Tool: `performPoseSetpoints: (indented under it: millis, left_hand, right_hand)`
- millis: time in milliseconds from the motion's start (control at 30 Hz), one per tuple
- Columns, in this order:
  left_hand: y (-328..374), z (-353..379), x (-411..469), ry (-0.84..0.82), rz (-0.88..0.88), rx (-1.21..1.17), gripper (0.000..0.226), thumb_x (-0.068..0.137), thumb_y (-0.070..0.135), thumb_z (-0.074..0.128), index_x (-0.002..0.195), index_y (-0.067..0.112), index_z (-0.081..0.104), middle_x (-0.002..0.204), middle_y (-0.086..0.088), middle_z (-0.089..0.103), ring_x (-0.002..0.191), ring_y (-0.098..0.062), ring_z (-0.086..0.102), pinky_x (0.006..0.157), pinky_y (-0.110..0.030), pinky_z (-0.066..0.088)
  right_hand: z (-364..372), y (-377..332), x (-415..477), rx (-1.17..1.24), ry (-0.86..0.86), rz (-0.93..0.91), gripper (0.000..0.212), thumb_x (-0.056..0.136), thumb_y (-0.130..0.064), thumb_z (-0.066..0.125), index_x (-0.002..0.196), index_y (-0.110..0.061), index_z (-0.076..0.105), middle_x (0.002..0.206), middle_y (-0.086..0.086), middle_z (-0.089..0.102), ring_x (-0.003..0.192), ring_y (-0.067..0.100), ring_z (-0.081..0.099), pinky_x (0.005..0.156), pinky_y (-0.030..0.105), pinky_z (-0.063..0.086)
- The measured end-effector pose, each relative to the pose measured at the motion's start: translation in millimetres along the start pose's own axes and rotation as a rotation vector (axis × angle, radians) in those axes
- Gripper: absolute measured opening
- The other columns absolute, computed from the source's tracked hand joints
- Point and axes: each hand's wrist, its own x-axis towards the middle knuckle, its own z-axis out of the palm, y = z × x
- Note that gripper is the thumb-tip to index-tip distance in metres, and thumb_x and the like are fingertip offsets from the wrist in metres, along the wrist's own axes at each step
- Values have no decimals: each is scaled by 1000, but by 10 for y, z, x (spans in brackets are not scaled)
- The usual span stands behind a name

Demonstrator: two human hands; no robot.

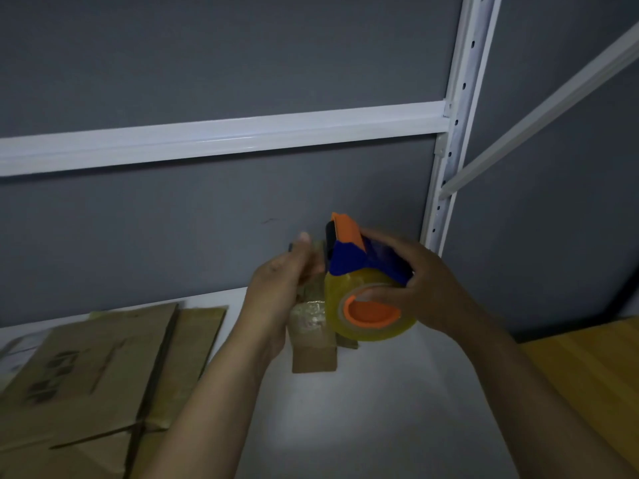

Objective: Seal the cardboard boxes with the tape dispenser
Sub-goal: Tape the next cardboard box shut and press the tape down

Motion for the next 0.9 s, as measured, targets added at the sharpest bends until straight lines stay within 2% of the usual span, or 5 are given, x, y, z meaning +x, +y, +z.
performPoseSetpoints:
  millis: [100, 233, 433, 600, 900]
  left_hand:
    - [-13, -20, 61, 10, -13, -55, 22, 95, 14, 57, 75, 9, 66, 59, 0, 66, 49, -7, 58, 46, -17, 43]
    - [-93, -83, 148, 11, -36, -38, 25, 91, 2, 57, 67, 8, 64, 55, -1, 60, 50, -8, 51, 48, -18, 41]
    - [-169, -270, 235, 144, -67, 9, 22, 88, -4, 56, 70, 5, 62, 50, 0, 56, 51, -13, 49, 58, -24, 42]
    - [-402, -599, 339, 202, -116, 143, 18, 90, 5, 58, 72, 7, 61, 58, -4, 56, 61, -17, 47, 59, -29, 36]
    - [-864, -698, 474, 243, -213, 277, 35, 89, 35, 67, 67, 9, 62, 61, -5, 56, 63, -17, 46, 64, -29, 39]
  right_hand:
    - [-32, 26, -1, -134, 3, -36, 77, 71, -29, 84, 131, -53, 42, 123, -32, 50, 112, -5, 52, 84, 12, 48]
    - [-115, 83, -32, -356, -35, -29, 74, 68, -49, 74, 123, -74, 31, 112, -23, 50, 102, -2, 51, 81, 17, 46]
    - [-299, 231, -33, -452, -100, -8, 76, 73, -36, 80, 121, -69, 31, 99, -17, 48, 90, 3, 52, 79, 19, 46]
    - [-367, 403, -88, -799, -226, 40, 70, 80, -47, 70, 126, -63, 20, 108, -19, 36, 95, 1, 41, 73, 8, 36]
    - [-179, 484, -1, -919, -303, 60, 73, 82, -50, 66, 142, -52, 24, 118, -11, 41, 101, 5, 43, 78, 15, 35]
